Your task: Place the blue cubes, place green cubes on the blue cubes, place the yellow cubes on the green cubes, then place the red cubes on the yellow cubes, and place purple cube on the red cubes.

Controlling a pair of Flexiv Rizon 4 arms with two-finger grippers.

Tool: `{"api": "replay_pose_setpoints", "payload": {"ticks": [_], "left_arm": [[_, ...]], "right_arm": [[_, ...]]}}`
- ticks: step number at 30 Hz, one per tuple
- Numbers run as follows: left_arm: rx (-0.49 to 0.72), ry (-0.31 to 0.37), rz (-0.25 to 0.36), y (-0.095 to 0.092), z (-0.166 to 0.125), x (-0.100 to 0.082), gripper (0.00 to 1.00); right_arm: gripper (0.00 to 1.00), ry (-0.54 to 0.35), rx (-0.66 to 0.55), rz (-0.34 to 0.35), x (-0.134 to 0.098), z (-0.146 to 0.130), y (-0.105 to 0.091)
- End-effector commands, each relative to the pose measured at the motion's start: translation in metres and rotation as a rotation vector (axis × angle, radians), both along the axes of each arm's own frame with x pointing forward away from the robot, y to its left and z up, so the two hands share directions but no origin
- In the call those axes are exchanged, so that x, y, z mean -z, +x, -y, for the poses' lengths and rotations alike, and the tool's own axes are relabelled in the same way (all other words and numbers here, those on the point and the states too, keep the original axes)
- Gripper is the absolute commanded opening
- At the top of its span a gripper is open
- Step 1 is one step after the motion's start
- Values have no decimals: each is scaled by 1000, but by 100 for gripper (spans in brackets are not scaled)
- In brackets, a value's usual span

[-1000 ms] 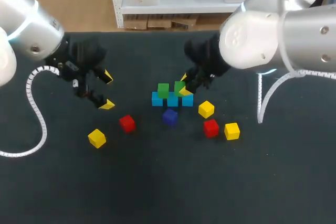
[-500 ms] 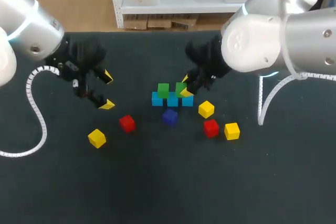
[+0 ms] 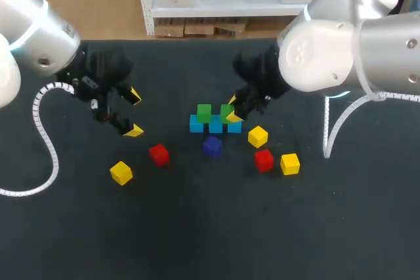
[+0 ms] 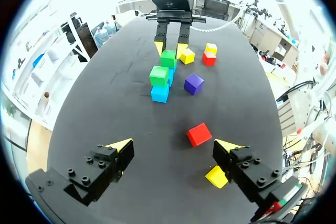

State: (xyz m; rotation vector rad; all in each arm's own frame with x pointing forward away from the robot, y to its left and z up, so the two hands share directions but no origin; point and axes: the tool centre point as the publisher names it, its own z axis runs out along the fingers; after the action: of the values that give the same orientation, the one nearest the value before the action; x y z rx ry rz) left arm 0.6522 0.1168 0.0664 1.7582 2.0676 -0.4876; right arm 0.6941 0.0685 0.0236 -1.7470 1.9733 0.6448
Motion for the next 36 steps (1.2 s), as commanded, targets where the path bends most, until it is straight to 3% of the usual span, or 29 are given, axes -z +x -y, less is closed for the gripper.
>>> {"api": "replay_pose_setpoints", "payload": {"ticks": [1, 18, 25, 29, 36], "left_arm": [[3, -5, 3, 0, -1, 1, 100], [3, -5, 3, 0, -1, 1, 100], [3, -5, 3, 0, -1, 1, 100], [3, -5, 3, 0, -1, 1, 100], [3, -5, 3, 0, -1, 1, 100]], "right_arm": [[0, 1, 0, 0, 0, 0, 1], [0, 2, -7, -7, 1, -3, 3], [5, 1, -7, -9, 2, -3, 3], [19, 3, -6, -11, 3, -2, 3], [32, 6, -8, -12, 3, -3, 3]]}}
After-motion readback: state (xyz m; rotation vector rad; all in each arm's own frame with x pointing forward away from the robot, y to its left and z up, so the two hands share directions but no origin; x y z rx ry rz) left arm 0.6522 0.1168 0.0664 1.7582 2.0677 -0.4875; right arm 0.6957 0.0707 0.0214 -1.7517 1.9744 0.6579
